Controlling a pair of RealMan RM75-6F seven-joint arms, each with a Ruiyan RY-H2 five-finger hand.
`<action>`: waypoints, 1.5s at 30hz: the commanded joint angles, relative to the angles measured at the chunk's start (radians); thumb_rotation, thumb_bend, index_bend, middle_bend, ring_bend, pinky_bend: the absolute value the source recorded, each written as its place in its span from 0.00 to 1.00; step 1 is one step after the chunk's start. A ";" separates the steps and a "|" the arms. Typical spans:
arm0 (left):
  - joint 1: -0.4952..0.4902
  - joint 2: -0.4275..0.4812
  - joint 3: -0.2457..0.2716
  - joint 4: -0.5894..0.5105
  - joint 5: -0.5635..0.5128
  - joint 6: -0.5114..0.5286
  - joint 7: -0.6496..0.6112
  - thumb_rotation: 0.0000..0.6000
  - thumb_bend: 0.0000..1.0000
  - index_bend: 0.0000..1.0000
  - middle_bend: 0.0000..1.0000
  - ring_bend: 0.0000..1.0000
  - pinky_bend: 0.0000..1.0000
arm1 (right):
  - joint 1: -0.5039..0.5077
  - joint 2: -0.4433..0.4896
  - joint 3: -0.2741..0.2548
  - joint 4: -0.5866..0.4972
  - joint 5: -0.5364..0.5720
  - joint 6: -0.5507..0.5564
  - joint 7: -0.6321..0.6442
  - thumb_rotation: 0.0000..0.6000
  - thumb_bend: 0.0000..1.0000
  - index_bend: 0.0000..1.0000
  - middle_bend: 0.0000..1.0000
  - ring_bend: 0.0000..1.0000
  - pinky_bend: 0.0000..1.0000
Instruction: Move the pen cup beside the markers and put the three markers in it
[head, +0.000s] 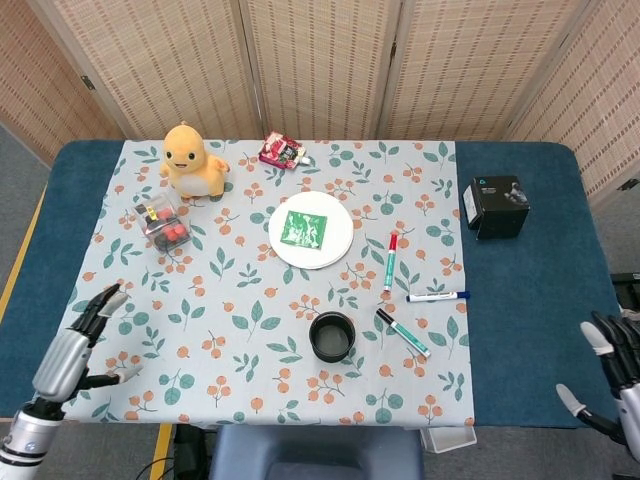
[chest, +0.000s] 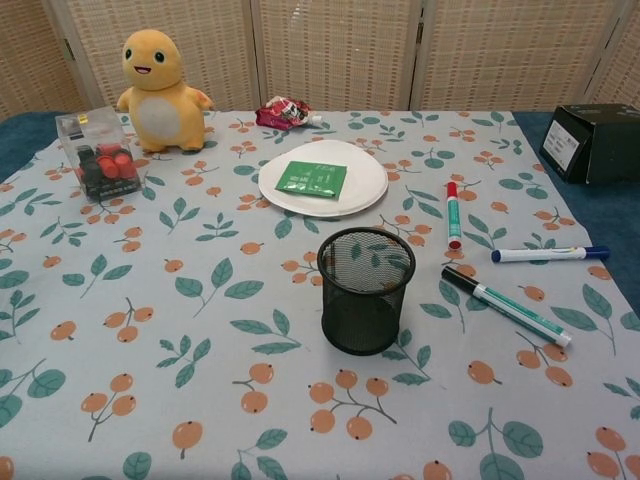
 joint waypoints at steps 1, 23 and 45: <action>0.074 -0.045 -0.022 0.170 -0.063 0.047 0.034 1.00 0.02 0.00 0.00 0.00 0.26 | 0.045 -0.009 -0.023 -0.062 -0.017 -0.109 -0.114 1.00 0.25 0.00 0.00 0.00 0.00; 0.145 -0.024 -0.104 0.286 -0.088 0.072 0.139 1.00 0.02 0.00 0.00 0.00 0.24 | 0.217 0.010 0.027 -0.235 0.173 -0.491 -0.415 1.00 0.25 0.08 0.00 0.00 0.00; 0.162 -0.016 -0.133 0.260 -0.071 0.054 0.150 1.00 0.02 0.00 0.00 0.00 0.24 | 0.413 -0.107 0.122 -0.212 0.338 -0.691 -0.542 1.00 0.28 0.36 0.00 0.00 0.00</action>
